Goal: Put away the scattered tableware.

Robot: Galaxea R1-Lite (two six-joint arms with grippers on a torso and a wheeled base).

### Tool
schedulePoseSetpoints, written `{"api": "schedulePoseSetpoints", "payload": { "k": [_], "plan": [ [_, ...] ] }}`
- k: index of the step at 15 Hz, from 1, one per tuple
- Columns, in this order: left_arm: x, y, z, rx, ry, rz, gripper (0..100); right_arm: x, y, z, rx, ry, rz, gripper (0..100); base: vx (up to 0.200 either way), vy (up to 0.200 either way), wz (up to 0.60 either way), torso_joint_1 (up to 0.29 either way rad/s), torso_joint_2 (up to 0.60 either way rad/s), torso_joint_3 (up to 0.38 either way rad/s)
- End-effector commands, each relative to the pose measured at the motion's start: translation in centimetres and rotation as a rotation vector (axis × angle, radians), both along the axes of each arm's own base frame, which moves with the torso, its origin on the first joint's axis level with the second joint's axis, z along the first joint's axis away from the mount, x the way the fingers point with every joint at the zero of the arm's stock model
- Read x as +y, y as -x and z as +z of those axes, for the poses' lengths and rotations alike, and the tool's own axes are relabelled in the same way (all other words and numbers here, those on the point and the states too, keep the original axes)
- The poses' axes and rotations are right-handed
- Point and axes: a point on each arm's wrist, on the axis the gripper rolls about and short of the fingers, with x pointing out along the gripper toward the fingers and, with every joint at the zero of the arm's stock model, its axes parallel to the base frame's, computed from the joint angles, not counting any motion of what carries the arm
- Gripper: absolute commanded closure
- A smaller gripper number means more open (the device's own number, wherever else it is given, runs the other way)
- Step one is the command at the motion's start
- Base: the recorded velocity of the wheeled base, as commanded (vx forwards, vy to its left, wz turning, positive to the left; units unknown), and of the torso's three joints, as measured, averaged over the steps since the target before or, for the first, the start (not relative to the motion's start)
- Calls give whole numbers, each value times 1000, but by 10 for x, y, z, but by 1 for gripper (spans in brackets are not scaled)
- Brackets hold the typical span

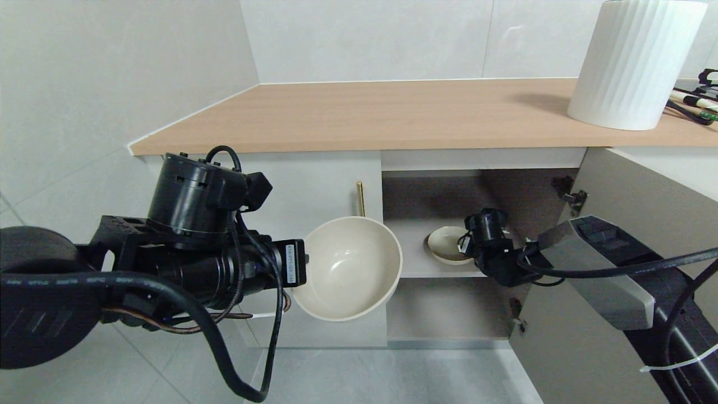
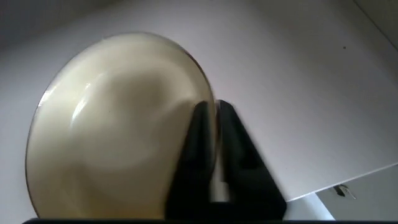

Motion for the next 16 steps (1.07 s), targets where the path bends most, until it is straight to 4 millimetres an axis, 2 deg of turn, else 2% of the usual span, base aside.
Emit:
{"api": "schedulePoseSetpoints", "payload": {
  "k": [1,3,6,7,9,10,11,12,13,15,16],
  "plan": [
    [0,-1,-1,3,-2,1,100,1,0,5,-14,-12,-6,0,0,0,0,0,0,0],
    [-1,-1,-2,4,-2,0,100,1,2,22,-46,-40,-17,0,0,0,0,0,0,0],
    [-5,-7,-11,25,-21,0,100,-1,23,46,-28,-42,-7,0,0,0,0,0,0,0],
    [-9,-7,-14,34,-27,-10,100,1,44,62,0,-41,30,0,0,0,0,0,0,0],
    [-19,-7,-24,60,-50,-38,100,8,90,111,22,-113,221,0,0,0,0,0,0,0],
    [-22,-7,-27,68,-58,-45,100,8,103,126,17,-129,263,0,0,0,0,0,0,0],
    [-32,-11,-43,86,-130,-47,100,12,146,164,21,-137,404,0,0,0,0,0,0,0],
    [-35,-12,-48,88,-161,-42,100,13,161,175,30,-128,455,0,0,0,0,0,0,0],
    [-48,-14,-64,91,-223,-31,100,15,201,195,60,-91,595,0,0,0,0,0,0,0],
    [-60,-15,-77,80,-259,-25,100,23,235,206,84,-71,717,0,0,0,0,0,0,0],
    [-63,-14,-80,79,-272,-23,100,27,241,207,91,-68,739,0,0,0,0,0,0,0]
  ]
}}
